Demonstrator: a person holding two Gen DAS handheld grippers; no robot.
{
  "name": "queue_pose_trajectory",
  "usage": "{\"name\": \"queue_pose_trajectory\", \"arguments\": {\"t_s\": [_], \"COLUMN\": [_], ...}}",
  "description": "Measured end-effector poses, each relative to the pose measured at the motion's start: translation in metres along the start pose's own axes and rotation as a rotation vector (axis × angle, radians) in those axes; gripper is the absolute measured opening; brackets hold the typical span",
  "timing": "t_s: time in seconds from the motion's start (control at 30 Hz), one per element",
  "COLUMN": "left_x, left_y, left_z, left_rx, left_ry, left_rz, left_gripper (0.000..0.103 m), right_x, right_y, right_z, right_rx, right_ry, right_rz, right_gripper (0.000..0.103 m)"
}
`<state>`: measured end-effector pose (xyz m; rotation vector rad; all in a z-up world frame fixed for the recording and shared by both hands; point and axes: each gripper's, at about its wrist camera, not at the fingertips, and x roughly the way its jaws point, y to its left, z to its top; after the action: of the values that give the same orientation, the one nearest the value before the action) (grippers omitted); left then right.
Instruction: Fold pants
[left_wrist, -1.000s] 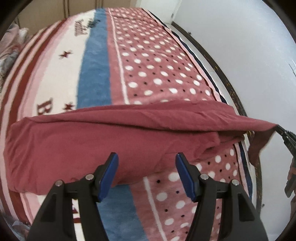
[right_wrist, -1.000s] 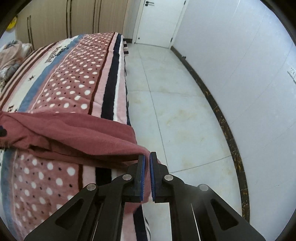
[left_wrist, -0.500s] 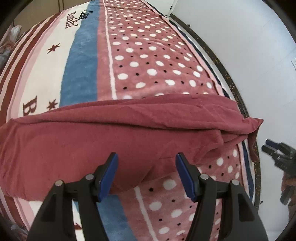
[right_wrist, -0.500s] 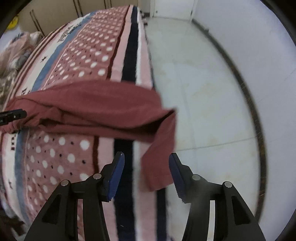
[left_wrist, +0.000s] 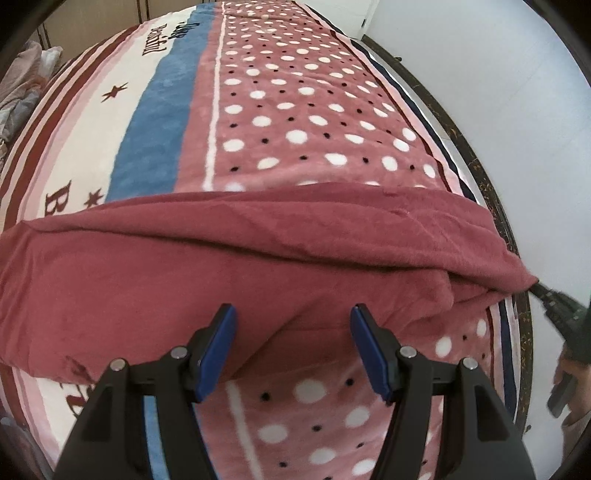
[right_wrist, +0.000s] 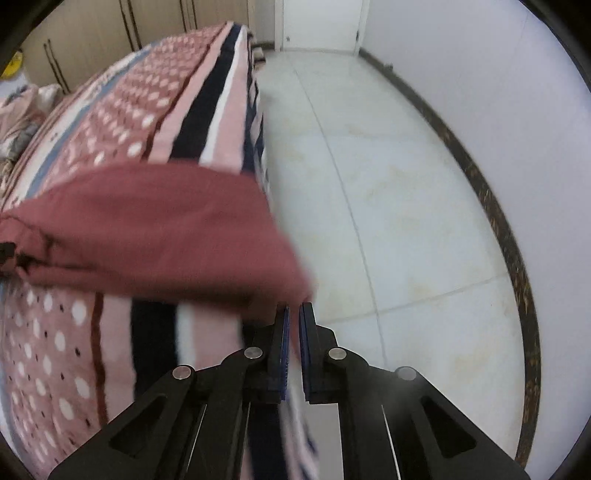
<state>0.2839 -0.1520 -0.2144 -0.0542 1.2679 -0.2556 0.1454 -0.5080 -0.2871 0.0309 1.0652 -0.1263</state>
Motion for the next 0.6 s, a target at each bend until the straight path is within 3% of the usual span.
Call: {"name": "queue_pose_trajectory", "arguments": {"t_s": [0.17, 0.27, 0.43, 0.6], "left_x": [0.012, 0.014, 0.023, 0.031], "left_y": [-0.013, -0.015, -0.016, -0.020], "left_z": [0.009, 0.012, 0.020, 0.033], "left_rx": [-0.033, -0.041, -0.051, -0.051], "left_ry": [0.040, 0.041, 0.049, 0.032], "left_rz": [0.013, 0.015, 0.011, -0.022], "left_gripper": [0.060, 0.060, 0.060, 0.049], "right_x": [-0.008, -0.015, -0.017, -0.002], "right_y": [-0.039, -0.040, 0.000, 0.062], "right_z": [0.030, 0.037, 0.030, 0.024], "right_rx": [-0.006, -0.038, -0.071, -0.125], "right_ry": [-0.029, 0.005, 0.054, 0.077], "right_rz": [0.046, 0.264, 0.584, 0.714], "right_gripper": [0.001, 0.004, 0.004, 0.004]}}
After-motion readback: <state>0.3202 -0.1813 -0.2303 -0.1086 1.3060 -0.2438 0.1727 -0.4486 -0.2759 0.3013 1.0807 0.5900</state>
